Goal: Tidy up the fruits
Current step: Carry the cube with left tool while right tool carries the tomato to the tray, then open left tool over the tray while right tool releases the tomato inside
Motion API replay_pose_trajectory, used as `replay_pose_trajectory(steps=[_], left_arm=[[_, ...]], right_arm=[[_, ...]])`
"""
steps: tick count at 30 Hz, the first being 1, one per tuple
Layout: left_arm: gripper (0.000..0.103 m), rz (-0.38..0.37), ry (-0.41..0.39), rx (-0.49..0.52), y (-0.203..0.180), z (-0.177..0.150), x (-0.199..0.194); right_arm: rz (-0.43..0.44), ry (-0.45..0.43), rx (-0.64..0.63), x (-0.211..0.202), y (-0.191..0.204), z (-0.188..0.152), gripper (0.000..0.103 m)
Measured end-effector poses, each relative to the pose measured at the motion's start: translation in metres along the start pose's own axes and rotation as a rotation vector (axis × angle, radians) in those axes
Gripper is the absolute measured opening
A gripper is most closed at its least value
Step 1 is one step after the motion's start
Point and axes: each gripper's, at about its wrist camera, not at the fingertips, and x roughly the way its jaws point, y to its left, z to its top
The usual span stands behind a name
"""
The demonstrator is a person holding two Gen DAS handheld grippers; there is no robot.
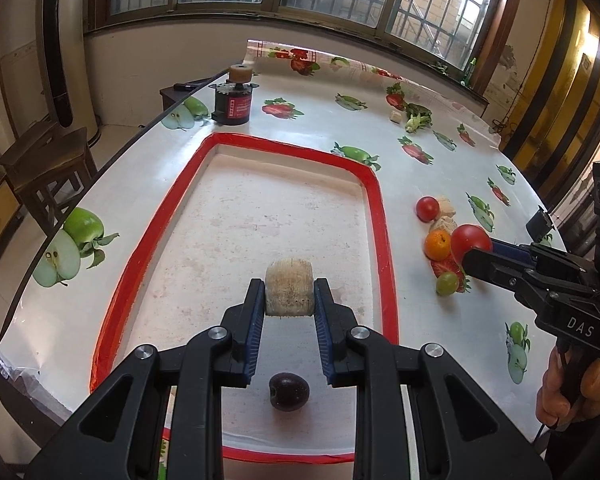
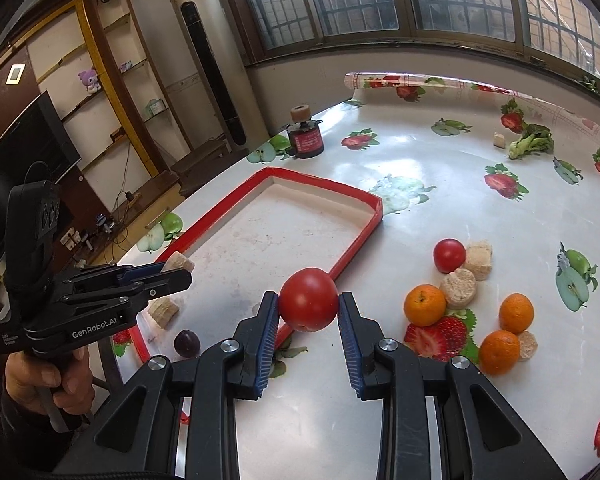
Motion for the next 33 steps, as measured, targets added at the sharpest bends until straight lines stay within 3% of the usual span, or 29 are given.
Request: replay_pose_trajectory(steps=[23,33], left_arm=[[0.022,0.059,0.06,-0.074,0.041,-0.004,0.03],[0.022,0.07,0.097,-0.086,0.049,-0.007,0.044]], right_arm=[[0.073,0.117,-0.078,0.075,0.049,0.007,0.031],[0.041,0.182,-0.122,0.105,0.057,0.0,0.031]])
